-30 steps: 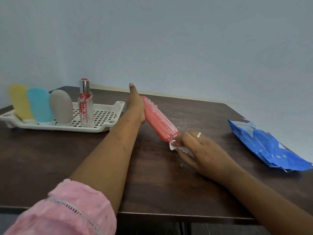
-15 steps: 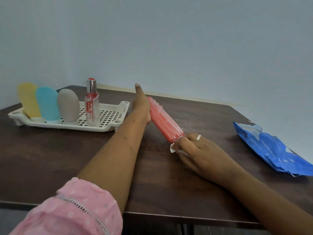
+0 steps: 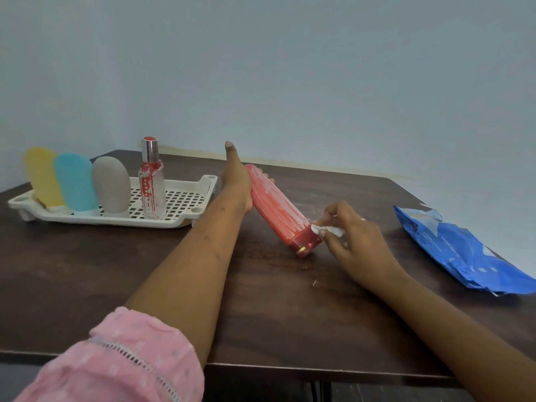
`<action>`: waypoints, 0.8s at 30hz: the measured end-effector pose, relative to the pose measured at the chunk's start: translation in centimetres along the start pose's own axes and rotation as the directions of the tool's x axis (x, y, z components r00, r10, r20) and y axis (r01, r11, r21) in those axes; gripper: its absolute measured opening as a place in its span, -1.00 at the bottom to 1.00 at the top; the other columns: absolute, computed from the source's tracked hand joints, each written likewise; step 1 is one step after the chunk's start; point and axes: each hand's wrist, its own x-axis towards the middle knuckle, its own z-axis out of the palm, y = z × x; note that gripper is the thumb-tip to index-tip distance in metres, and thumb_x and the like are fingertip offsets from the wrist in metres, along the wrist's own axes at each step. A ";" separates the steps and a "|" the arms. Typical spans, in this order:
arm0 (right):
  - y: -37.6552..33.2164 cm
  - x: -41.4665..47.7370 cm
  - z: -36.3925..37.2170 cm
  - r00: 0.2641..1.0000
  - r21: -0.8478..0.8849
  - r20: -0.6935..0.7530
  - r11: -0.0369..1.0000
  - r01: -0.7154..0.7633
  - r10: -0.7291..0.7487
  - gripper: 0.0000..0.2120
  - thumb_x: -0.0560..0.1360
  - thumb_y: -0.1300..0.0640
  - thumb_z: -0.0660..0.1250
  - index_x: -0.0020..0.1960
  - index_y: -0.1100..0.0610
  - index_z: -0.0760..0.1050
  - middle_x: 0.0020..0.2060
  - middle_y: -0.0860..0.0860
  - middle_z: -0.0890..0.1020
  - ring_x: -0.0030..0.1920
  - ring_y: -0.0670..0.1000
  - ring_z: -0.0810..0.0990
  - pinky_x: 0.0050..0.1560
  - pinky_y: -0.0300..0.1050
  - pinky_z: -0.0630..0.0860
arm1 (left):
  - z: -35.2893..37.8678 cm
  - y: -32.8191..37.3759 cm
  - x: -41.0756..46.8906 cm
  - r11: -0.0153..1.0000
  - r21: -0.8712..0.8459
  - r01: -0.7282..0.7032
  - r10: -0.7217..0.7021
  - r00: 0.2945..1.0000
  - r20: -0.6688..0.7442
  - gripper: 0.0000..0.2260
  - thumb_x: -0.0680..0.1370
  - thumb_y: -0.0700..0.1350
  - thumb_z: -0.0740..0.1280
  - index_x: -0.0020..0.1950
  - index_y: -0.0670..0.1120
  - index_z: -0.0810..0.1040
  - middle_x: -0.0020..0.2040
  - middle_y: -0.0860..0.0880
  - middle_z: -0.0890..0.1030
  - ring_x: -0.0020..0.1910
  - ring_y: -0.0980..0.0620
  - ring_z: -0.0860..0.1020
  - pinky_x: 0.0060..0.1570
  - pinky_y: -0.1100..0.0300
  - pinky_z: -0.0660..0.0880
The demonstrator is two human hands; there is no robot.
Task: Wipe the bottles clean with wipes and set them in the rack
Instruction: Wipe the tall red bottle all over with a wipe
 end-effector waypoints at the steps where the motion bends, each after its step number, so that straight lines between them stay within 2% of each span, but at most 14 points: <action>1: 0.1 0.1 0.0 1.000 0.021 -0.006 0.999 -0.024 0.025 -0.84 0.54 0.13 0.31 0.00 -0.04 0.33 -0.08 -0.18 0.57 -0.09 -0.19 0.52 -0.20 -0.49 0.36 | 0.0 0.0 0.0 1.000 0.002 0.002 -0.002 1.000 -0.004 -0.32 0.46 0.47 0.03 -0.10 -0.16 0.49 -0.13 -0.16 0.62 -0.20 -0.13 0.66 -0.23 0.02 0.58; 5: -0.7 -0.1 0.2 1.000 0.037 -0.020 0.999 0.000 0.001 -0.81 0.53 0.15 0.32 0.00 -0.07 0.34 -0.06 -0.18 0.56 -0.11 -0.25 0.52 -0.21 -0.52 0.39 | -0.1 0.0 0.1 1.000 0.004 0.004 -0.004 1.000 0.001 -0.31 0.45 0.47 0.03 -0.07 -0.16 0.50 -0.10 -0.16 0.63 -0.18 -0.14 0.66 -0.22 0.01 0.58; 8: -1.6 -0.7 0.3 0.993 0.013 0.024 0.993 0.116 -0.117 -0.87 0.54 0.14 0.29 0.02 -0.06 0.39 -0.02 -0.13 0.58 -0.10 -0.18 0.53 -0.18 -0.39 0.44 | -0.2 0.0 0.1 1.000 0.004 0.002 -0.002 1.000 0.000 -0.30 0.46 0.47 0.04 -0.08 -0.17 0.50 -0.10 -0.17 0.63 -0.17 -0.14 0.66 -0.20 0.01 0.58; 11: -1.8 -1.0 0.3 0.974 -0.025 0.097 0.978 0.206 -0.203 -0.87 0.54 0.14 0.28 0.04 -0.04 0.42 -0.02 -0.14 0.57 -0.06 -0.19 0.48 -0.11 -0.45 0.38 | -0.3 0.2 0.0 1.000 -0.007 0.004 -0.004 1.000 0.005 -0.30 0.46 0.47 0.03 -0.10 -0.18 0.50 -0.11 -0.17 0.62 -0.16 -0.14 0.66 -0.19 0.00 0.58; 16: -1.6 -0.8 0.1 0.990 -0.021 0.043 0.990 0.138 -0.137 -0.87 0.54 0.17 0.29 0.04 0.00 0.42 -0.04 -0.10 0.60 -0.12 -0.13 0.52 -0.14 -0.30 0.41 | -0.4 0.0 -0.2 0.999 -0.016 0.028 -0.028 0.999 0.019 -0.28 0.46 0.47 0.01 -0.04 -0.19 0.50 -0.07 -0.18 0.63 -0.14 -0.13 0.65 -0.13 -0.03 0.58; 20: -0.7 -0.3 0.2 1.000 0.004 0.012 1.000 0.000 0.000 -0.90 0.56 0.10 0.27 0.05 -0.03 0.40 -0.07 -0.10 0.60 -0.16 -0.17 0.53 -0.24 -0.38 0.41 | -0.5 -0.2 -0.1 0.998 -0.040 0.038 -0.038 0.999 0.004 -0.26 0.46 0.47 0.03 0.00 -0.20 0.52 -0.09 -0.19 0.64 -0.15 -0.14 0.66 -0.11 -0.04 0.59; 24: 0.0 0.0 0.4 0.998 0.029 0.029 0.997 -0.065 0.064 -0.91 0.57 0.12 0.26 0.07 0.02 0.45 -0.06 -0.08 0.61 -0.16 -0.15 0.55 -0.21 -0.39 0.41 | -0.6 -0.2 -0.1 0.998 -0.053 0.037 -0.036 0.999 0.037 -0.26 0.45 0.48 0.03 0.00 -0.20 0.53 -0.08 -0.18 0.65 -0.14 -0.13 0.65 -0.10 -0.05 0.58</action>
